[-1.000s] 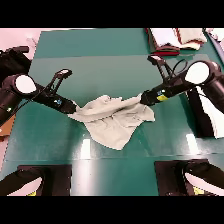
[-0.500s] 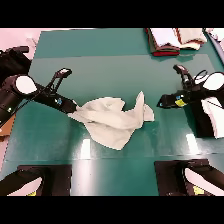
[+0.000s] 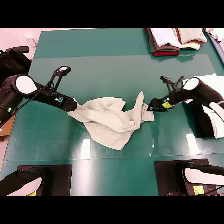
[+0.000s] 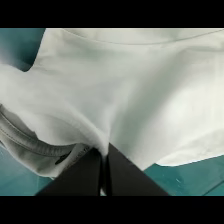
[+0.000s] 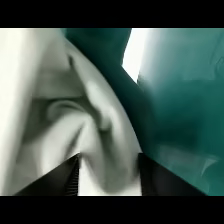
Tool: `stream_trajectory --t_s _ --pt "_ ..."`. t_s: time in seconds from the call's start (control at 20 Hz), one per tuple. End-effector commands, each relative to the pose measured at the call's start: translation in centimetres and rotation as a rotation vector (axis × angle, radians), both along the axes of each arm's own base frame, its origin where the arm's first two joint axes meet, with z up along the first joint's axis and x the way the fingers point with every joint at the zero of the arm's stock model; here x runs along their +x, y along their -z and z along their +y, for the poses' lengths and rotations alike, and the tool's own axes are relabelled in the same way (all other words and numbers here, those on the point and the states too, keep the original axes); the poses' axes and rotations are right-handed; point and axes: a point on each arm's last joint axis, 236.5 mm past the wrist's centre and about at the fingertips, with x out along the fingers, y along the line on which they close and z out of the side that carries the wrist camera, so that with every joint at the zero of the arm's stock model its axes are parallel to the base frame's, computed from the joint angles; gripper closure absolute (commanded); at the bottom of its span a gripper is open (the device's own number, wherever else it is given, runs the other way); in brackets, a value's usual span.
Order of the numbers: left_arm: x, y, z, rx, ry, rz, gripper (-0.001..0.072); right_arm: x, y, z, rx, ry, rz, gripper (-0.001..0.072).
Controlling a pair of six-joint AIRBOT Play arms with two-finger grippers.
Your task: Fold the shirts.
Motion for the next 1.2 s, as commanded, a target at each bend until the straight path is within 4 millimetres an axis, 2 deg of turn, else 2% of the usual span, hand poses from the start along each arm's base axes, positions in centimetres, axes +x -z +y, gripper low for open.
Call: stream_trajectory --t_s 0.0,0.05,0.1,0.15,0.2,0.25,0.35,0.45,0.5,0.55,0.6,0.7,0.8,0.85,0.95,1.0,1.05,1.1,1.15 --pt "0.2 0.0 0.0 -0.001 -0.004 -0.006 0.0682 1.3 0.2 2.7 -0.005 -0.103 -0.052 0.0552" --pt "0.3 -0.1 0.0 0.000 -0.007 -0.012 0.0683 2.0 -0.5 3.1 -0.007 -0.114 -0.090 0.0693" --pt "1.0 -0.7 0.3 0.006 -0.026 -0.036 0.0683 3.0 -1.6 3.2 -0.006 -0.109 -0.135 0.0695" --pt "2.2 -2.3 1.1 0.024 -0.064 -0.096 0.0684 3.9 -3.3 3.1 -0.012 -0.112 -0.185 0.0695" --pt "3.5 -5.0 2.1 0.040 -0.105 -0.188 0.0684 4.8 -5.4 2.5 -0.030 -0.115 -0.245 0.0695" --pt "4.8 -8.8 3.4 0.060 -0.149 -0.306 0.0684 5.9 -8.8 1.6 -0.047 -0.113 -0.328 0.0695" --pt "5.7 -19.0 6.3 0.091 -0.224 -0.576 0.0683 7.5 -17.0 0.1 -0.053 -0.079 -0.519 0.0695" --pt "3.2 -30.0 8.5 0.055 -0.280 -0.833 0.0683 7.5 -27.4 -1.8 -0.055 0.000 -0.759 0.0695" --pt "1.2 -34.5 9.1 0.014 -0.297 -0.932 0.0683 6.6 -32.0 -2.6 -0.057 0.034 -0.862 0.0695" --pt "-1.0 -38.3 9.6 -0.025 -0.311 -1.015 0.0683 5.3 -36.2 -3.4 -0.061 0.064 -0.956 0.0696" --pt "-3.4 -41.7 10.2 -0.069 -0.324 -1.092 0.0683 3.8 -39.4 -4.0 -0.063 0.090 -1.028 0.0696" --pt "-7.4 -46.2 11.3 -0.138 -0.353 -1.202 0.0683 0.5 -44.4 -5.1 -0.083 0.121 -1.138 0.0696" --pt "-9.8 -48.8 12.0 -0.170 -0.363 -1.273 0.0683 -2.1 -47.4 -5.9 -0.103 0.150 -1.198 0.0696" --pt "-10.6 -49.8 12.2 -0.182 -0.366 -1.299 0.0684 -3.1 -48.3 -6.4 -0.112 0.169 -1.209 0.0696" --pt "-11.2 -50.7 12.3 -0.195 -0.369 -1.326 0.0684 -4.4 -48.8 -7.0 -0.128 0.194 -1.196 0.0697" --pt "-11.1 -50.7 12.1 -0.204 -0.363 -1.323 0.0684 -4.7 -48.5 -7.2 -0.130 0.205 -1.172 0.0697" --pt "-10.0 -49.9 11.4 -0.205 -0.349 -1.288 0.0684 -4.7 -47.7 -7.3 -0.126 0.210 -1.130 0.0696" --pt "-8.7 -48.7 10.5 -0.198 -0.325 -1.235 0.0684 -4.5 -46.4 -7.3 -0.120 0.208 -1.073 0.0697" --pt "-6.7 -46.4 9.3 -0.166 -0.287 -1.152 0.0684 -4.3 -44.7 -7.2 -0.109 0.207 -0.988 0.0696"
